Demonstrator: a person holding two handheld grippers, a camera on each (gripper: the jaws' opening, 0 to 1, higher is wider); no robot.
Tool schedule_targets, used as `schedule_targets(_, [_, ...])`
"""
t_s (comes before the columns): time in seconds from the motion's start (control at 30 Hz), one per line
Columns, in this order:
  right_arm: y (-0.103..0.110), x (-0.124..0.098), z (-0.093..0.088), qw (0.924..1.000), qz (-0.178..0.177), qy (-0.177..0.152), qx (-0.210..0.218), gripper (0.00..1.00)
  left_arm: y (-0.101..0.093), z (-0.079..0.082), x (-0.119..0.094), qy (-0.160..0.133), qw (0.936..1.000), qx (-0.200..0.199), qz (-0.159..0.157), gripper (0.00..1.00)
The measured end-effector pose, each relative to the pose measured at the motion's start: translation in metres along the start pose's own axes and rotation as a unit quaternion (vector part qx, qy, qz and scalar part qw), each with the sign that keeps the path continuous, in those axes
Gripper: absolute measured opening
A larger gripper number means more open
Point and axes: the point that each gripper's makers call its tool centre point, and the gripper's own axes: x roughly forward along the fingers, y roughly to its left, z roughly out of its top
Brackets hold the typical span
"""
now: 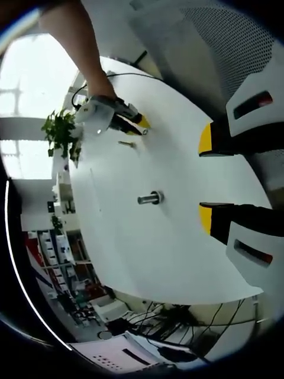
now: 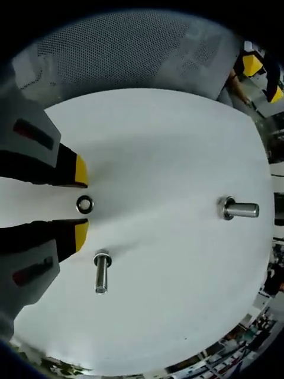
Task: Place the washer onto the threaded stud by aligning its center hole with the stud, sliding it down to the base, and recovering from edge contact or off-axis alignment until the washer reaches the visible bottom stop.
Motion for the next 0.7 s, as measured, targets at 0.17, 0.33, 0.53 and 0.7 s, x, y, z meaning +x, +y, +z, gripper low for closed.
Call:
schedule_targets(0.17, [-0.0001, 0.0007, -0.0004, 0.9999, 0.005, -0.002, -0.01, 0.23, -0.0009, 0.0002, 0.0004, 0.001, 1.0, 0.003, -0.001, 0.29])
schedule_targets(0.33, [0.0018, 0.0002, 0.0006, 0.9996, 0.01, -0.004, -0.024, 0.2, -0.0006, -0.0012, 0.001, 0.004, 1.0, 0.001, -0.002, 0.29])
schedule_targets(0.53, [0.0018, 0.0013, -0.0005, 0.9957, 0.024, 0.061, -0.065, 0.16, 0.0004, 0.0007, 0.0, 0.001, 1.0, 0.002, 0.001, 0.28])
schedule_targets(0.7, [0.0027, 0.0033, 0.001, 0.9923, 0.017, 0.097, -0.075, 0.14, -0.0004, -0.0011, 0.0016, 0.005, 1.0, 0.001, -0.002, 0.28])
